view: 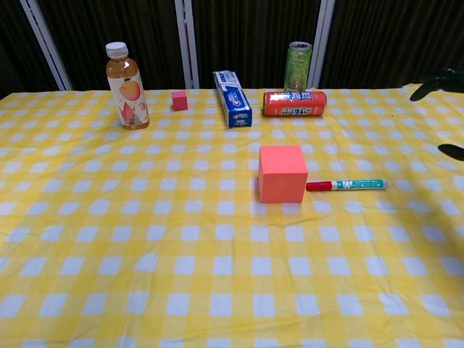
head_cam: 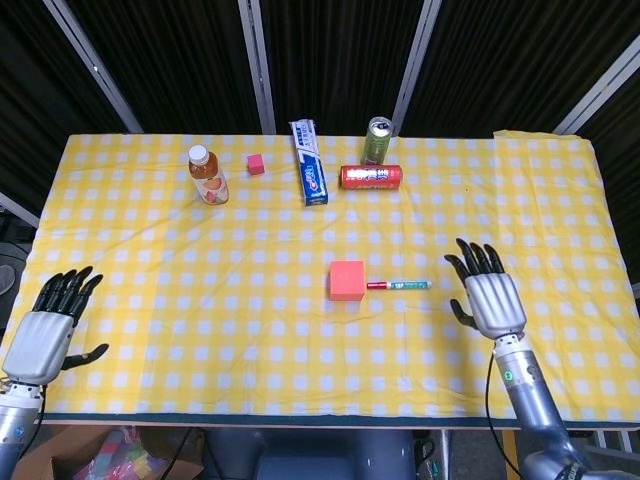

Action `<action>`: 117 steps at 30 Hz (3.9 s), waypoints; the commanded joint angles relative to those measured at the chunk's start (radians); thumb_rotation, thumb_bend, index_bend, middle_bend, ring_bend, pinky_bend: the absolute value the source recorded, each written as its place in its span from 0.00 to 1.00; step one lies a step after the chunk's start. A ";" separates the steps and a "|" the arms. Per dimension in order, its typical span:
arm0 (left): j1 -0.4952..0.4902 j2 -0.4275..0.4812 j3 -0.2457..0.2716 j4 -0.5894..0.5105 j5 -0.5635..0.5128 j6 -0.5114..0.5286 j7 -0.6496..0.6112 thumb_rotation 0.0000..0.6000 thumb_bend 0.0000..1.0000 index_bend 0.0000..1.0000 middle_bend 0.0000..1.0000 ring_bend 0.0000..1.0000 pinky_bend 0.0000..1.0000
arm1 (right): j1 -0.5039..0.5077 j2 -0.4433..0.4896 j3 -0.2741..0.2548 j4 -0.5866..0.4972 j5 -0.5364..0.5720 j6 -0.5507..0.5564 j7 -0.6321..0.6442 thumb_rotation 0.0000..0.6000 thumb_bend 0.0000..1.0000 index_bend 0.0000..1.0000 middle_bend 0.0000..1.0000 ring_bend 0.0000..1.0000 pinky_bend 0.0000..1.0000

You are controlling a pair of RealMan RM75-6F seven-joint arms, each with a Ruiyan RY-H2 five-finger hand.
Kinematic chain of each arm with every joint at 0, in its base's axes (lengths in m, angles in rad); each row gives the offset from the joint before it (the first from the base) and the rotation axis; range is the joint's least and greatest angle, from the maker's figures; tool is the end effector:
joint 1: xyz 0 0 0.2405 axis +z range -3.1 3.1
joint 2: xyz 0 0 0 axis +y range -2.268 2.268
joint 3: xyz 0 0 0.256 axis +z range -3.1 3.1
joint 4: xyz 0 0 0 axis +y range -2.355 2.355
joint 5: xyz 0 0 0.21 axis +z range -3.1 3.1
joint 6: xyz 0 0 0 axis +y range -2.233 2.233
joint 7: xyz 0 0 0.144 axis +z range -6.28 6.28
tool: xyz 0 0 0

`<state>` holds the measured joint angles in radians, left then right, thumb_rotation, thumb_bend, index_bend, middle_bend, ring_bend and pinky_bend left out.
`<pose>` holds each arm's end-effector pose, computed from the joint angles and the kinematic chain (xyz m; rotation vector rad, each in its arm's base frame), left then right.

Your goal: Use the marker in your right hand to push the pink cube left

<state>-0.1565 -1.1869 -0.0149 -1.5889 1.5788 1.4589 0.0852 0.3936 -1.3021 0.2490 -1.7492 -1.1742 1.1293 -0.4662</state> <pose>-0.2897 0.1940 0.1268 -1.5429 -0.8315 -0.9322 -0.2167 -0.2897 0.0793 1.5824 -0.9215 0.8366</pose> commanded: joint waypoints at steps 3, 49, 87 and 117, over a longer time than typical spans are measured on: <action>-0.004 0.007 0.001 -0.005 -0.009 -0.014 -0.008 1.00 0.00 0.00 0.00 0.00 0.01 | 0.121 -0.074 0.051 0.054 0.203 -0.098 -0.118 1.00 0.42 0.21 0.00 0.00 0.00; -0.019 0.024 0.005 -0.021 -0.037 -0.058 -0.034 1.00 0.00 0.00 0.00 0.00 0.01 | 0.295 -0.384 -0.033 0.469 0.376 -0.181 -0.031 1.00 0.42 0.57 0.19 0.00 0.00; -0.020 0.033 0.008 -0.031 -0.042 -0.064 -0.056 1.00 0.00 0.00 0.00 0.00 0.01 | 0.306 -0.267 0.004 0.325 0.374 -0.099 -0.047 1.00 0.42 0.62 0.22 0.01 0.00; -0.024 0.039 0.014 -0.036 -0.035 -0.071 -0.067 1.00 0.00 0.00 0.00 0.00 0.01 | 0.384 -0.383 0.024 0.330 0.387 -0.090 -0.079 1.00 0.42 0.64 0.24 0.02 0.00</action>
<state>-0.1805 -1.1480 -0.0006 -1.6247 1.5442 1.3876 0.0183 0.7769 -1.6838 0.2725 -1.4191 -0.7883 1.0377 -0.5437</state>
